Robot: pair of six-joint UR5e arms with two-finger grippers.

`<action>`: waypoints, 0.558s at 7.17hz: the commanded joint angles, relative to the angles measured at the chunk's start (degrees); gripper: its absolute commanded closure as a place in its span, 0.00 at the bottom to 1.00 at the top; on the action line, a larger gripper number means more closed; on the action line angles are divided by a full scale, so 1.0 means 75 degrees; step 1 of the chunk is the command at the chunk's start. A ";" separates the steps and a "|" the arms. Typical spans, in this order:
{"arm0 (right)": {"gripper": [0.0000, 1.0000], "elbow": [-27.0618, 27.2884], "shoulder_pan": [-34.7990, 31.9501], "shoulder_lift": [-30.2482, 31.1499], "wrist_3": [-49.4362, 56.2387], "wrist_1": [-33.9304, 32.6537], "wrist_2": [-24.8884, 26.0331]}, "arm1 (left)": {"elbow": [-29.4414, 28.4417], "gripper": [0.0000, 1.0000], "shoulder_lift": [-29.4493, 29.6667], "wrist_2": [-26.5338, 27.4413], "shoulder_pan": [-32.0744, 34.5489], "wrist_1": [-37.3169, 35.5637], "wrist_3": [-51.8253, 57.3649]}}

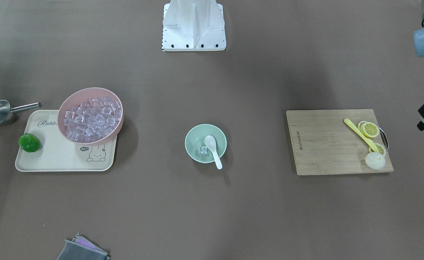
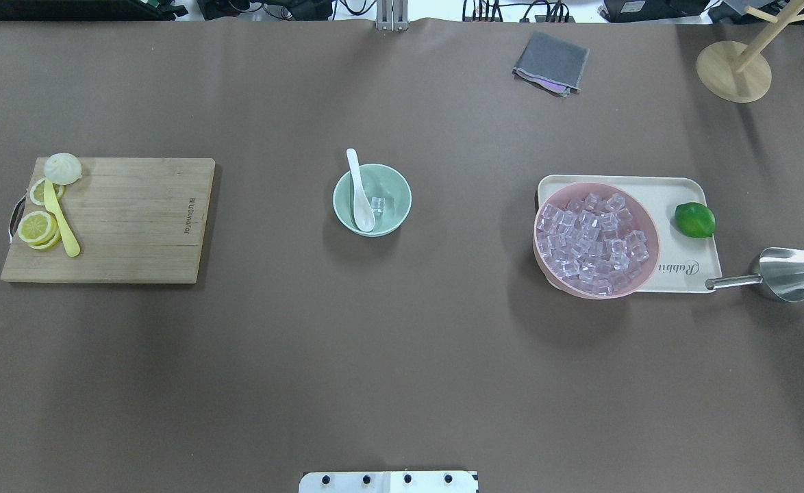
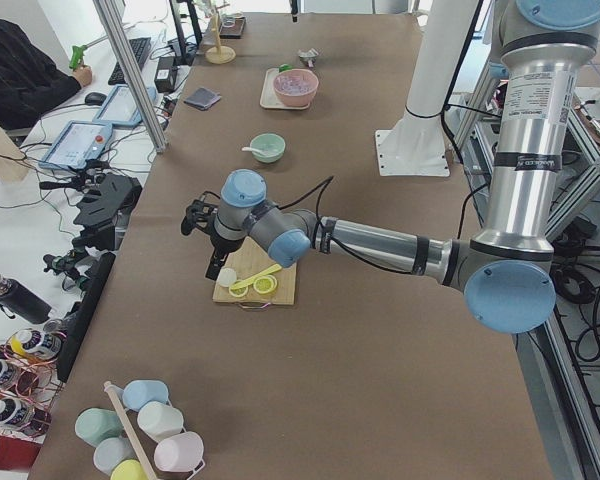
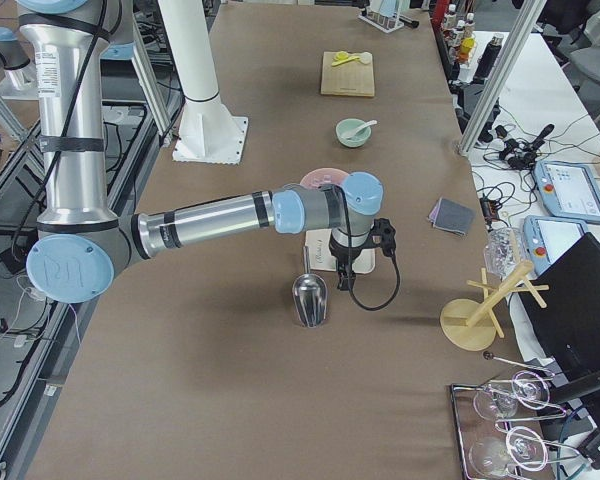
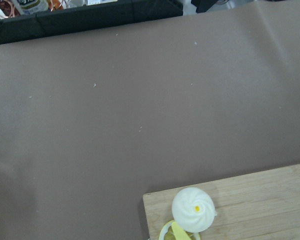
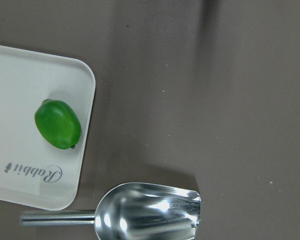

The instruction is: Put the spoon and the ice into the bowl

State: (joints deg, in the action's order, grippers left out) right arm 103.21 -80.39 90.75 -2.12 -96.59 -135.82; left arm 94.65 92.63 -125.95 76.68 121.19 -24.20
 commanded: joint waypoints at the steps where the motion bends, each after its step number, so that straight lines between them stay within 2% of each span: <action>1: 0.00 -0.0237 -0.0133 0.0029 0.0188 0.0022 0.0282 | -0.0023 0.02 -0.0535 -0.0024 0.0427 -0.0219 0.0518; 2: 0.00 -0.0215 -0.0307 0.0099 0.0305 -0.0001 0.0389 | 0.0012 0.02 -0.0596 -0.0105 0.0591 -0.0522 0.0774; 3: 0.00 -0.0203 -0.0471 0.0308 0.0967 0.0011 0.0379 | 0.0024 0.02 -0.0851 -0.0500 0.0894 -0.1012 0.1287; 4: 0.00 -0.0470 -0.0589 0.0368 0.1519 -0.0024 0.0332 | 0.0001 0.02 -0.1016 -0.0585 0.1095 -0.1423 0.1594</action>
State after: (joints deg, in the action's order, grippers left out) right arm 101.21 -83.57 92.61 4.43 -96.58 -133.22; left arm 94.72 86.69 -128.85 82.81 114.29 -15.48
